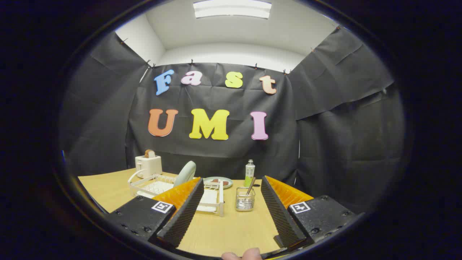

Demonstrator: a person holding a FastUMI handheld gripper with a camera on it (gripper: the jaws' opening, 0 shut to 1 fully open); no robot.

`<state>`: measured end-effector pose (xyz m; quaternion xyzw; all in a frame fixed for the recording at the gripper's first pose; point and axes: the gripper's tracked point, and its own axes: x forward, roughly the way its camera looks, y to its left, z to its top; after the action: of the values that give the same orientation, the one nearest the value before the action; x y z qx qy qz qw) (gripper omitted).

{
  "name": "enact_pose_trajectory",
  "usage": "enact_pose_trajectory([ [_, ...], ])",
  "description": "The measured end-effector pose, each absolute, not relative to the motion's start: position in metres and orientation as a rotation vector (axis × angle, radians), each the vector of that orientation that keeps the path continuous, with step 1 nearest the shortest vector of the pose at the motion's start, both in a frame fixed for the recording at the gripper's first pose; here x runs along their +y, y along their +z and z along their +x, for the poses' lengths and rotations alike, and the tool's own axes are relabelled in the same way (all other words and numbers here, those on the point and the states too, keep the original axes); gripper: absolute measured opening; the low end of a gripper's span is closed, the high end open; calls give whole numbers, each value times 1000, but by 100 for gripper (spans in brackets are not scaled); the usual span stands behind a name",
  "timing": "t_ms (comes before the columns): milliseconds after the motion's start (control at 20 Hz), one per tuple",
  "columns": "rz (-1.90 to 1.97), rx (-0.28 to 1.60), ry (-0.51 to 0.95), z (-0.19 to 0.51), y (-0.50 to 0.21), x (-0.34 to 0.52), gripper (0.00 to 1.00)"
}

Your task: Take the plate from the dish rack, then take the spoon from the basket and place it into the plate.

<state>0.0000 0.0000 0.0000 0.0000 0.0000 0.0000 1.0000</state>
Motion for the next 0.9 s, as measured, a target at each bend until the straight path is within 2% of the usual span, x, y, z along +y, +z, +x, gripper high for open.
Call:
enact_pose_trajectory([
  [900, 32, 8, 27, 8, -2, 11, 100],
])
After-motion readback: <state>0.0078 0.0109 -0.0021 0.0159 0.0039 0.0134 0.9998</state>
